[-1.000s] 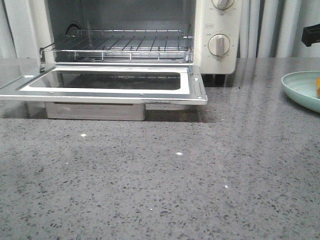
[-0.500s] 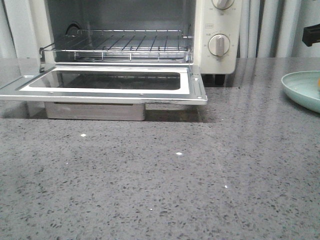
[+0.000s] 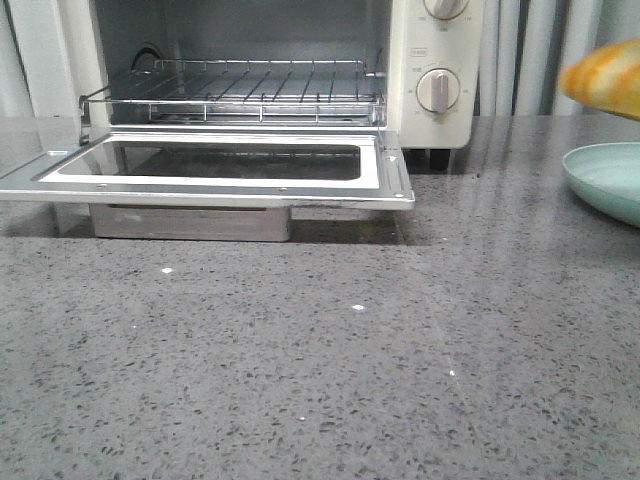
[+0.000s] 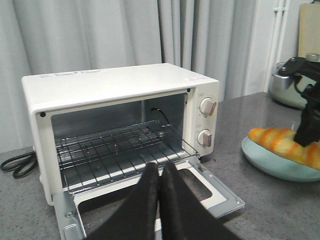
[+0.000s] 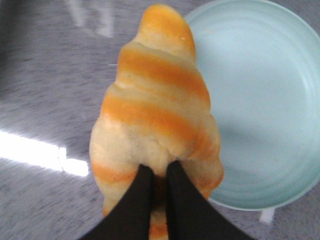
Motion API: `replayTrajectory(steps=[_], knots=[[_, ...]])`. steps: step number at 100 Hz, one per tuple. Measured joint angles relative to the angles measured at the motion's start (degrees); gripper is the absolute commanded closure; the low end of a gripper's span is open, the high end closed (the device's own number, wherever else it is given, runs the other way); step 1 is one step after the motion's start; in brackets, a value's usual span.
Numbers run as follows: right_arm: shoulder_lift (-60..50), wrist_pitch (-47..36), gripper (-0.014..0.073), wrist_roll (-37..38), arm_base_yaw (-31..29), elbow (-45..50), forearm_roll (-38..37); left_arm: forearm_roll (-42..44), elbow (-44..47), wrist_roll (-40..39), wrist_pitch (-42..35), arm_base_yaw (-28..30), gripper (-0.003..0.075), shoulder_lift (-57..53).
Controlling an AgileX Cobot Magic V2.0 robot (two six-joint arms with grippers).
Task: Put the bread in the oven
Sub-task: 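Lift the croissant with the right gripper and carry it into the oven, then lower the croissant onto the oven rack and open the right gripper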
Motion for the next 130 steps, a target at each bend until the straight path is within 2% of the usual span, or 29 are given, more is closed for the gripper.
replayTrajectory(steps=[26,40,75,103,130], knots=[[-0.28,-0.61,0.0662,-3.64,15.66,-6.49,0.0,0.12,0.0,-0.17,0.1,1.53,0.0742,0.0],[2.79,-1.55,0.0662,-6.72,20.18,-11.92,0.12,0.12,0.0,-0.17,0.1,1.53,0.0742,0.0],[17.22,-3.31,0.0662,-15.36,21.17,-25.86,-0.08,0.12,0.0,-0.3,0.1,1.53,0.0742,-0.13],[27.28,-7.21,0.0662,-16.21,21.26,-33.43,-7.46,0.02,0.0,-0.3,0.1,1.53,0.0742,-0.24],[31.95,-15.56,0.0662,-16.21,21.26,-34.1,-14.37,-0.23,0.0,-0.3,0.13,1.53,0.0742,-0.24]])
